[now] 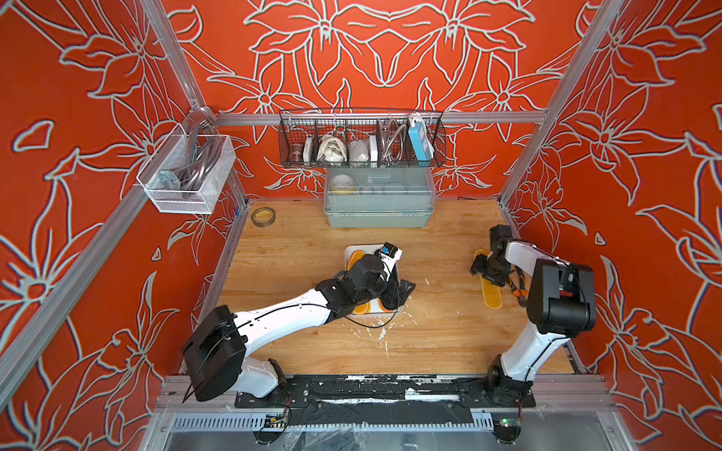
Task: Put the insoles into the storage box
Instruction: Pick up the insole from the center of the board.
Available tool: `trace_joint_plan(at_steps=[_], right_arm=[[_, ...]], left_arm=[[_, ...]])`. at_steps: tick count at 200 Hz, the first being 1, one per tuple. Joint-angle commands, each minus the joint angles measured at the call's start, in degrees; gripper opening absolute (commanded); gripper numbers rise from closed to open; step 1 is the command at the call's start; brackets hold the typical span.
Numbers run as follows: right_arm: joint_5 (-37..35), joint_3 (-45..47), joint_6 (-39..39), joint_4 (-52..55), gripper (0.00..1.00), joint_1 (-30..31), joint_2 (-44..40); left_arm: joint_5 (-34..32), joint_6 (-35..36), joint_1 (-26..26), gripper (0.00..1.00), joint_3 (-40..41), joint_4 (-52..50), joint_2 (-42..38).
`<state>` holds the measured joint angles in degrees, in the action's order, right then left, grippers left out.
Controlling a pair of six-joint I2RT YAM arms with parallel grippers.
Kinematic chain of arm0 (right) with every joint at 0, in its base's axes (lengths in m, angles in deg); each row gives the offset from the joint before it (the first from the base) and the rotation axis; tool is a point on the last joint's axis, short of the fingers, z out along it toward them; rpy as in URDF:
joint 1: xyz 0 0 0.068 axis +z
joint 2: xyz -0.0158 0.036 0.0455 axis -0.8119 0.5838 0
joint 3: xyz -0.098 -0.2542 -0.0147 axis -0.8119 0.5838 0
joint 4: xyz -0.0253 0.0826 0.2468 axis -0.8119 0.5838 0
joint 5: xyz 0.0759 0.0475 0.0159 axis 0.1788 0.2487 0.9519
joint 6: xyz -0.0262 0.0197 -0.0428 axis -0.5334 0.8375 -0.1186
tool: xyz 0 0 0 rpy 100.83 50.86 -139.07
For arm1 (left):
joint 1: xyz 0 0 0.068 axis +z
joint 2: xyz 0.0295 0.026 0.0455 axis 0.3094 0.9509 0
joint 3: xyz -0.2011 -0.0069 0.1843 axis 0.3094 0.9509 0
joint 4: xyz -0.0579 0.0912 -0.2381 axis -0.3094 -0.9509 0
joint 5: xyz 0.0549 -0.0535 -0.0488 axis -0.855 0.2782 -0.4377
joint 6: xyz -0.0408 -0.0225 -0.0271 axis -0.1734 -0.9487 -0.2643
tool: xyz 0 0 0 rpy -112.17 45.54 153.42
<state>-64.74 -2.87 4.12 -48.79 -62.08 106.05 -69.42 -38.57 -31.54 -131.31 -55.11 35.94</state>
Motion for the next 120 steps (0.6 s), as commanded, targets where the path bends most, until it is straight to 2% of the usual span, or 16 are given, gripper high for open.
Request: trace_joint_plan(at_steps=[1,24,99,120], right_arm=[[9.25,1.96,0.83,-2.63,0.64,0.05,2.01],[15.87,5.45,2.88,-6.54,0.60,1.80,0.93],[25.01,14.03,13.25,-15.02,0.58,13.03,-7.48],[27.41,13.83,14.17,-15.13,0.58,13.54,-10.51]], left_arm=[[-2.02,0.38,0.08,0.87,1.42,-0.39,-2.56],[-3.26,0.81,0.07,0.87,2.59,-0.03,-4.23],[-3.68,3.26,0.24,0.87,1.29,-1.21,-1.57],[-3.01,3.19,0.43,0.88,1.40,-0.40,-0.12]])
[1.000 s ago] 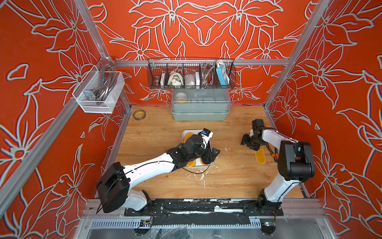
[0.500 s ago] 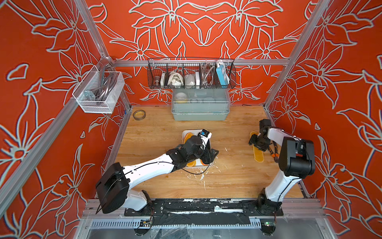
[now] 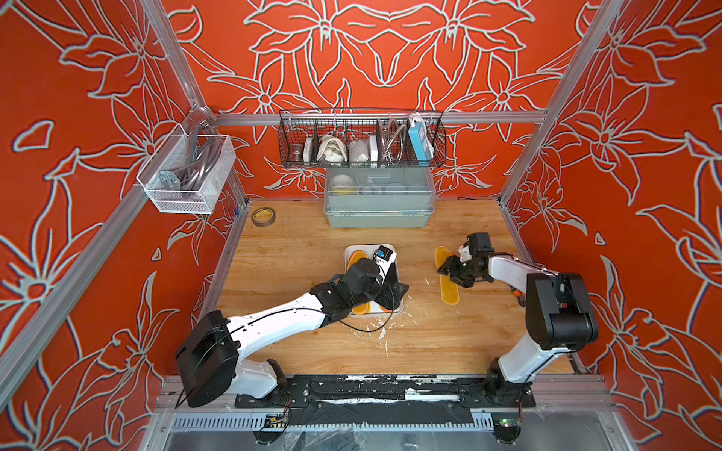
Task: Put the insoles into the storage box
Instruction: Pick up the insole from the center of the board.
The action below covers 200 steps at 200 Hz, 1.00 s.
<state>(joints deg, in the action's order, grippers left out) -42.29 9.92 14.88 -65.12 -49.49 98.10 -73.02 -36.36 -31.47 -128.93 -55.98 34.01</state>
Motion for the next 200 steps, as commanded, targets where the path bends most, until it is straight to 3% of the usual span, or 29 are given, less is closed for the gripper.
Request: trace_joint_plan(at_steps=[1,44,94,176,200], right_arm=[[4.92,0.97,3.34,1.42,0.58,0.98,-2.68],[-3.35,-3.32,-3.58,9.03,0.59,-0.18,-9.78],[-13.11,-6.52,-9.04,14.95,0.55,-0.28,-4.16],[-10.91,-7.62,-9.09,12.01,0.43,1.26,5.08],[-12.56,-7.46,-8.72,11.73,0.31,1.55,6.91]], left_arm=[[0.67,1.01,0.41,0.88,-0.99,0.48,1.89],[4.38,0.24,1.22,0.88,-1.31,1.33,3.55],[6.62,0.59,1.23,0.88,-1.78,2.25,4.32],[7.32,-0.20,1.20,0.89,-2.31,2.51,5.76],[7.09,-0.24,1.22,0.89,-2.31,2.59,5.92]])
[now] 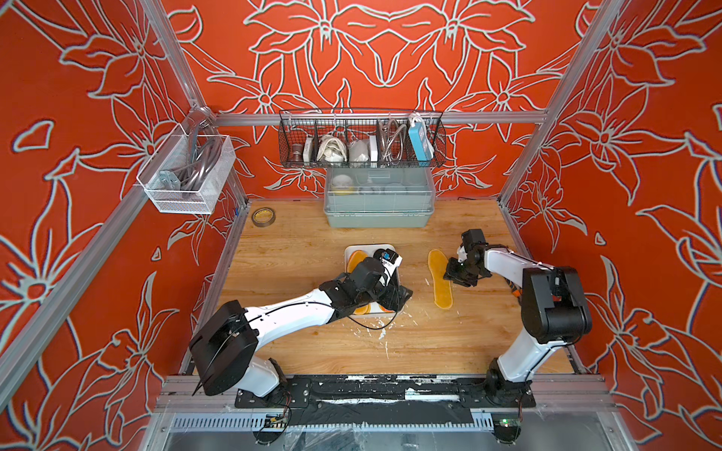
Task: Put the insoles into the storage box
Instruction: Pick up the insole from the center of the board.
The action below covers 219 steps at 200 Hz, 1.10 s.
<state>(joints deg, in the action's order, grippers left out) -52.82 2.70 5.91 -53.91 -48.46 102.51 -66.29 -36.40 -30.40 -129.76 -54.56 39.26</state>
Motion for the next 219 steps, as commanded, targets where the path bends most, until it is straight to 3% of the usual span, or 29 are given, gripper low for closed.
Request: trace_joint_plan(at_steps=[1,27,46,73,114,174,192,203,219], right_arm=[[-2.06,-0.24,0.26,0.48,0.30,0.56,2.52],[-2.09,0.17,0.62,-0.22,0.09,0.59,2.35],[-0.13,0.71,0.97,-0.93,0.00,0.29,1.01],[10.60,3.67,3.04,-5.77,0.00,-2.38,-1.48],[22.28,8.20,5.53,-10.93,0.00,-5.78,-7.10],[32.00,12.05,8.18,-14.25,0.00,-8.82,-12.41],[33.41,12.80,8.41,-14.31,0.00,-8.87,-14.15],[34.51,13.57,9.04,-15.02,0.00,-8.82,-15.21],[36.15,14.70,9.46,-15.64,0.00,-8.74,-16.76]], left_arm=[[0.34,-0.22,0.16,0.89,-1.48,1.17,0.67],[-0.35,-0.33,0.17,0.89,-1.47,1.17,0.86],[-0.42,-1.06,0.31,0.89,-1.49,1.48,1.00],[5.51,-4.80,2.62,0.88,-1.82,3.80,1.64],[18.27,-14.35,7.61,0.78,-3.29,9.90,4.02],[26.44,-17.13,7.90,0.77,-12.25,5.53,14.25],[29.21,-18.62,7.83,0.72,-14.54,5.82,18.24],[30.60,-19.35,7.82,0.64,-15.90,6.30,20.68],[31.44,-20.23,7.68,0.62,-18.13,6.50,23.72]])
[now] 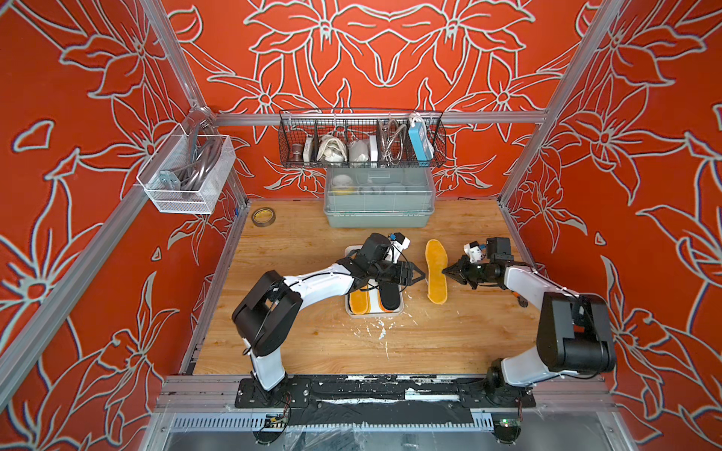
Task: Put the insoles into the storage box
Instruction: Pick up the insole from the center of the board.
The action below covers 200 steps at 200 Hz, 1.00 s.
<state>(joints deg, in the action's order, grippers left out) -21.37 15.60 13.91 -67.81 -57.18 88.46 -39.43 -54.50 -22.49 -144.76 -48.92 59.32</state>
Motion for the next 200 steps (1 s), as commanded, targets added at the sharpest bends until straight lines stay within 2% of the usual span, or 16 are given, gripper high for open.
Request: trace_joint_plan(at_steps=[1,9,57,90,115,162,179,200], right_arm=[[4.70,1.85,1.48,-1.74,0.00,-0.01,-2.81],[5.03,2.52,1.66,-2.02,0.00,0.08,-3.49],[6.51,5.29,3.16,-4.13,0.00,0.47,-5.90],[6.54,5.77,3.16,-4.57,0.00,1.48,-6.17],[6.77,6.20,3.73,-5.84,0.00,1.66,-5.49],[6.51,6.27,3.74,-6.48,0.00,1.84,-5.38],[6.64,6.29,3.70,-6.55,0.00,1.97,-5.47],[6.78,6.29,3.65,-6.51,0.00,2.15,-5.78]], left_arm=[[4.58,-2.12,-0.25,0.62,-3.30,0.83,3.78],[4.74,-2.11,-0.37,0.58,-4.38,0.81,5.09],[2.03,-0.35,-1.34,0.56,-9.18,-2.08,9.15],[1.27,-0.40,-1.32,0.47,-10.68,-1.99,10.79],[0.38,-0.18,-1.44,0.45,-11.44,-2.43,11.44],[-0.59,0.17,-1.41,0.18,-11.72,-3.06,11.72],[-0.52,-0.04,-1.50,0.11,-11.80,-2.82,11.64],[-0.60,-0.35,-1.50,0.11,-11.33,-2.02,11.22]])
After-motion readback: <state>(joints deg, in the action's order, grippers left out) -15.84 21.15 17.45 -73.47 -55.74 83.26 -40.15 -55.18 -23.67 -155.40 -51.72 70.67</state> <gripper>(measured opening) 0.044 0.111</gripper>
